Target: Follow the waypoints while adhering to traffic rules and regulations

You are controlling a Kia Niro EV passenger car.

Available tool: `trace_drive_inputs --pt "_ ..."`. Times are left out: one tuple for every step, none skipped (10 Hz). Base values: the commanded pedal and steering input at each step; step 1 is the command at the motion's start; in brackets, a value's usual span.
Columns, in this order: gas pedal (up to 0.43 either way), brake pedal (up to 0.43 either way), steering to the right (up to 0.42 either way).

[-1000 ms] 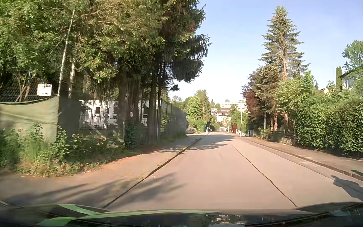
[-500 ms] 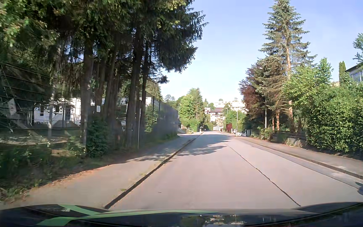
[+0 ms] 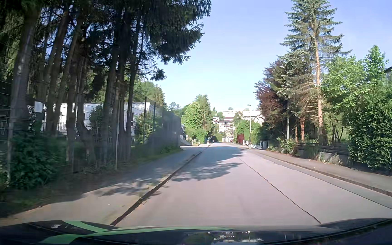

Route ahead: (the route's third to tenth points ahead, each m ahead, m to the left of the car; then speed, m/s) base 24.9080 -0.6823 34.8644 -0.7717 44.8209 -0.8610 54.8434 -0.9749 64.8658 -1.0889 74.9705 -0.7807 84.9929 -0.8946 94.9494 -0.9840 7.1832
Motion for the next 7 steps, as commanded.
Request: trace_drive_inputs --pt "0.098 0.000 0.037" --pt "0.118 0.000 0.038" --pt "0.157 0.000 0.038" --pt "0.169 0.000 0.036" --pt "0.169 0.000 0.035" --pt "0.177 0.000 0.035" --pt "0.177 0.000 0.034"
